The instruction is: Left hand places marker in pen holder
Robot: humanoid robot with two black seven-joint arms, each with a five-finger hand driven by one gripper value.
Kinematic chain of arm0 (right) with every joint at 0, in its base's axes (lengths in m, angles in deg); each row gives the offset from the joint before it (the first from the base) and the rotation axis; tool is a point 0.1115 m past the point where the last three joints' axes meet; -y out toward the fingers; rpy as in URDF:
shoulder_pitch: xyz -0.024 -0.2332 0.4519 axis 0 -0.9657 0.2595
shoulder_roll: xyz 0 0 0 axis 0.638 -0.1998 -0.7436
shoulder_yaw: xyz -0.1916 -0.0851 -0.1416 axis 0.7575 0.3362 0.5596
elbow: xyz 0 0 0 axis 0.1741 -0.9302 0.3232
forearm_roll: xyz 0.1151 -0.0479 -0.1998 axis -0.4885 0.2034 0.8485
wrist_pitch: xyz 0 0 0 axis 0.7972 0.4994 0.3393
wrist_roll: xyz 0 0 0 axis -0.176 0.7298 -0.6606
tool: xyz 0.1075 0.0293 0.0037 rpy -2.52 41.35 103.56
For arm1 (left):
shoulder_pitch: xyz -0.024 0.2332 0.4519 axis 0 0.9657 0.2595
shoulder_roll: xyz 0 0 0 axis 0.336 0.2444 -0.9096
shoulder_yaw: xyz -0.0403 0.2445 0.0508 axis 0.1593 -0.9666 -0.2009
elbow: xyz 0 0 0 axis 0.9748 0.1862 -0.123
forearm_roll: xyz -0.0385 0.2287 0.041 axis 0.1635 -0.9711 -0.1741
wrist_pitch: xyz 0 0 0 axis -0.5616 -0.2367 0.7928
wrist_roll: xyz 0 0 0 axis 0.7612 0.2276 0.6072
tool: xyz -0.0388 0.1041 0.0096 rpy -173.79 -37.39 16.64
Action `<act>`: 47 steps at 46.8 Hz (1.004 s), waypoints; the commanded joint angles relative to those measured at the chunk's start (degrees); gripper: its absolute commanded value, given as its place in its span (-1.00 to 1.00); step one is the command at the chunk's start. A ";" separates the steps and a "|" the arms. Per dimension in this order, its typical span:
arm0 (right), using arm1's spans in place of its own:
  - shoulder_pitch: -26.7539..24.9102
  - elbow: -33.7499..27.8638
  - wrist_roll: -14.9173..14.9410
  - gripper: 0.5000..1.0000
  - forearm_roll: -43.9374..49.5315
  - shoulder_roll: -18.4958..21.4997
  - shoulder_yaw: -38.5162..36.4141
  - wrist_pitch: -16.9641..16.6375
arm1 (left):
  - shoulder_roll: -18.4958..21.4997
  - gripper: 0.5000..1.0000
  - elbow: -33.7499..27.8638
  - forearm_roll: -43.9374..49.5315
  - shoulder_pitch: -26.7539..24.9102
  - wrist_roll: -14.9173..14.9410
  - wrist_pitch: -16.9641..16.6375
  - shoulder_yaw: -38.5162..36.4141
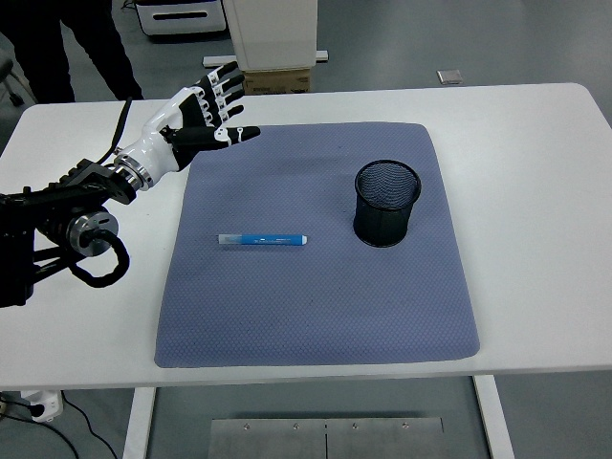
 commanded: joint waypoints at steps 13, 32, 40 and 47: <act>0.00 -0.01 0.01 1.00 0.00 0.00 0.01 0.04 | -0.05 1.00 -0.65 -0.05 -8.42 0.00 1.98 -12.65; 0.00 -0.01 -0.08 1.00 0.00 0.00 0.01 0.04 | -0.31 1.00 -0.74 -0.05 -15.45 0.00 6.91 -23.38; 0.00 -0.01 0.01 1.00 0.00 0.00 0.01 -0.04 | -0.75 1.00 -0.74 -0.05 -17.39 0.00 6.91 -25.05; 0.00 0.07 0.01 1.00 0.00 0.00 0.01 0.04 | -1.81 1.00 -0.91 -0.05 -17.91 0.00 6.82 -25.93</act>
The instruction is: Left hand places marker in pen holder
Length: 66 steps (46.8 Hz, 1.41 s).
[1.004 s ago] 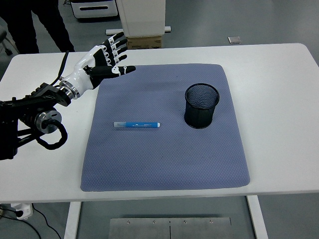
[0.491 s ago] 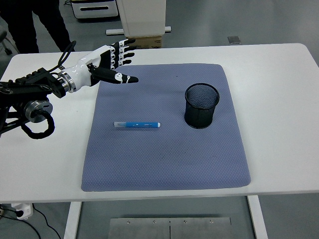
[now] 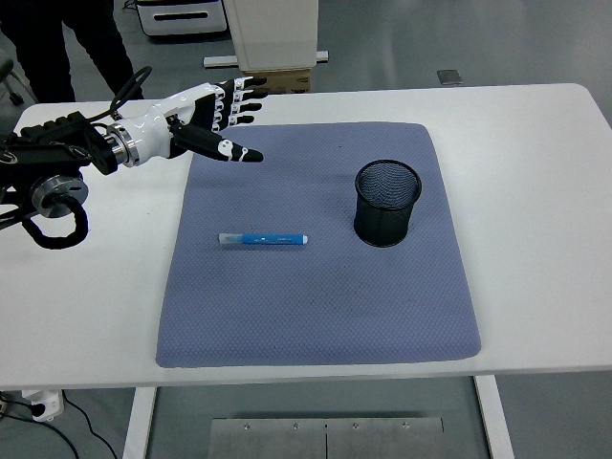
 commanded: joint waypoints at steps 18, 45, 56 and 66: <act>0.01 0.07 -0.05 1.00 0.00 0.00 0.00 -0.03 | -3.91 1.00 -0.26 0.00 -4.16 0.00 -0.08 -6.43; 0.01 -0.02 0.04 1.00 0.00 0.00 0.00 -0.03 | -9.80 1.00 -4.74 0.00 -10.84 10.21 -0.17 -18.92; 0.01 -0.02 0.04 1.00 0.00 0.00 0.00 -0.03 | -11.91 1.00 -5.18 0.27 -15.06 10.21 -0.08 -27.00; 0.01 0.07 0.04 1.00 0.00 0.00 0.00 0.05 | -12.97 1.00 -5.19 0.36 -17.00 10.21 -0.08 -30.43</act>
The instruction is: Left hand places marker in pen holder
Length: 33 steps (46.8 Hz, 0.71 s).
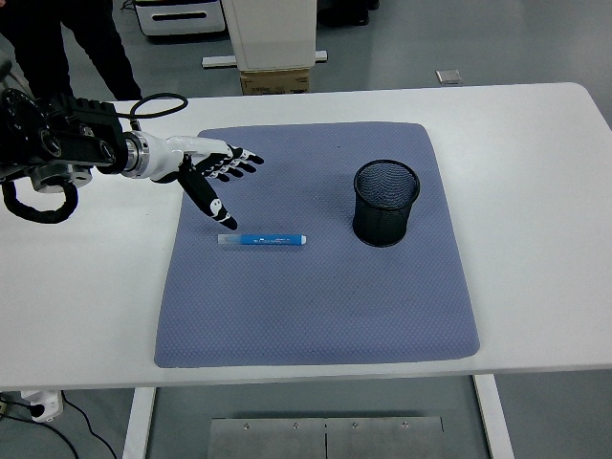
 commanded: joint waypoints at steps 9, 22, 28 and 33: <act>0.00 -0.09 0.02 1.00 0.00 0.00 0.00 -0.07 | -1.77 1.00 -0.17 -0.16 -1.52 4.91 -0.26 0.17; 0.00 -0.09 0.02 1.00 0.09 0.00 0.00 -0.07 | -6.08 1.00 -0.17 -0.25 -5.13 9.82 0.17 0.00; 0.00 0.00 0.02 1.00 0.00 0.00 0.00 0.02 | -6.61 1.00 -0.17 -0.34 -5.83 15.10 0.18 0.26; 0.00 -0.09 0.02 1.00 0.00 0.00 0.00 0.02 | -7.05 1.00 -0.17 -0.34 -5.83 15.72 0.18 0.17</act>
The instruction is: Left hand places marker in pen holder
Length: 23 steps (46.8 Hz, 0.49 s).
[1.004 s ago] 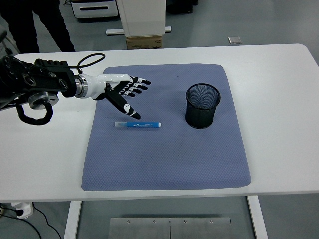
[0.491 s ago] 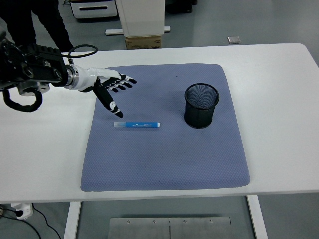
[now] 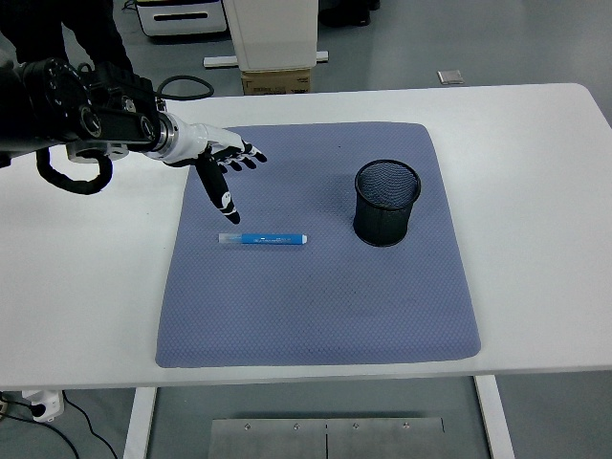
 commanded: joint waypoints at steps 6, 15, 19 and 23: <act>0.00 0.04 -0.06 1.00 -0.01 0.00 0.00 -0.04 | -0.96 1.00 0.00 0.01 -0.23 0.27 0.08 0.00; 0.00 -0.05 0.03 1.00 -0.01 0.00 0.00 -0.04 | -2.63 1.00 0.08 -0.08 -0.23 3.17 0.26 0.00; 0.00 -0.05 0.03 1.00 -0.01 0.00 0.00 -0.04 | -3.77 1.00 0.08 -0.08 -0.15 4.14 0.08 -0.09; 0.00 -0.05 -0.06 1.00 -0.01 0.00 0.00 -0.04 | -4.74 1.00 0.08 0.01 -0.15 4.31 -0.09 -0.09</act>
